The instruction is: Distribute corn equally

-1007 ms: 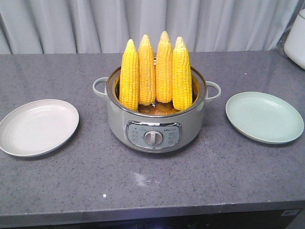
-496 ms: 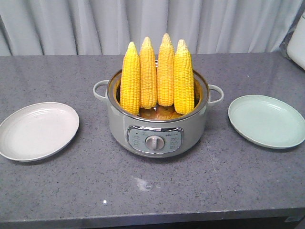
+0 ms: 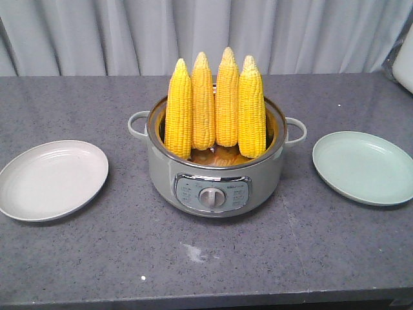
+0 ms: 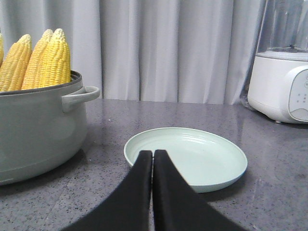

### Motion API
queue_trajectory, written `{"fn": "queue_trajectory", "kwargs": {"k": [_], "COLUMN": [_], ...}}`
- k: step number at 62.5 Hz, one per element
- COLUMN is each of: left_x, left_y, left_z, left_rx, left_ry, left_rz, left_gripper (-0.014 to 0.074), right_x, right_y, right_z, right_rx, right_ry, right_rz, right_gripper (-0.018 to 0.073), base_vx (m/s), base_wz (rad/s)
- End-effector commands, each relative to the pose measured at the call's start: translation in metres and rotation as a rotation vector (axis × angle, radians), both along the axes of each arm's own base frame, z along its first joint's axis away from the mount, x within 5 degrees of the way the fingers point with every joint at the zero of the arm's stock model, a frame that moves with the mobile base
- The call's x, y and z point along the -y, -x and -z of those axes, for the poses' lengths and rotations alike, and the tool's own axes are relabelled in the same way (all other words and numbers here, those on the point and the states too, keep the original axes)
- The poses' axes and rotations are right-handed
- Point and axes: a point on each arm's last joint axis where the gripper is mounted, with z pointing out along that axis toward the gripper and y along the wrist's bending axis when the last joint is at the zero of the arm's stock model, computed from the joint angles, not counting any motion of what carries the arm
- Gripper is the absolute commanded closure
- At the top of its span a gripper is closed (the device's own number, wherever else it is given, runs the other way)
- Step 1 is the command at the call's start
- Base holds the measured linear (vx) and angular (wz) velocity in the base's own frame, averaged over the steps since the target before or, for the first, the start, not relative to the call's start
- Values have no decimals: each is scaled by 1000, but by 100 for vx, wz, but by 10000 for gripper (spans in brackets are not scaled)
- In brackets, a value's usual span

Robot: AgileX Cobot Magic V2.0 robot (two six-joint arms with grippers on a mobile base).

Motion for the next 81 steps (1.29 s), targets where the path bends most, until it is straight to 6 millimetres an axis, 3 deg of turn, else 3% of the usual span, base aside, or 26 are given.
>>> {"fn": "queue_trajectory", "kwargs": {"k": [1,81], "left_x": [0,0], "left_y": [1,1], "left_z": [-7,-7], "left_rx": [91,91], "left_ry": [15,15], "left_rz": [-5,-5], "left_gripper": [603,603], "right_x": [0,0], "right_y": [0,0], "right_z": [-4,-4], "right_rx": [69,69], "right_ry": [17,17], "right_rz": [6,6], "right_gripper": [564,564], "base_vx": [1,0], "base_wz": [1,0]}}
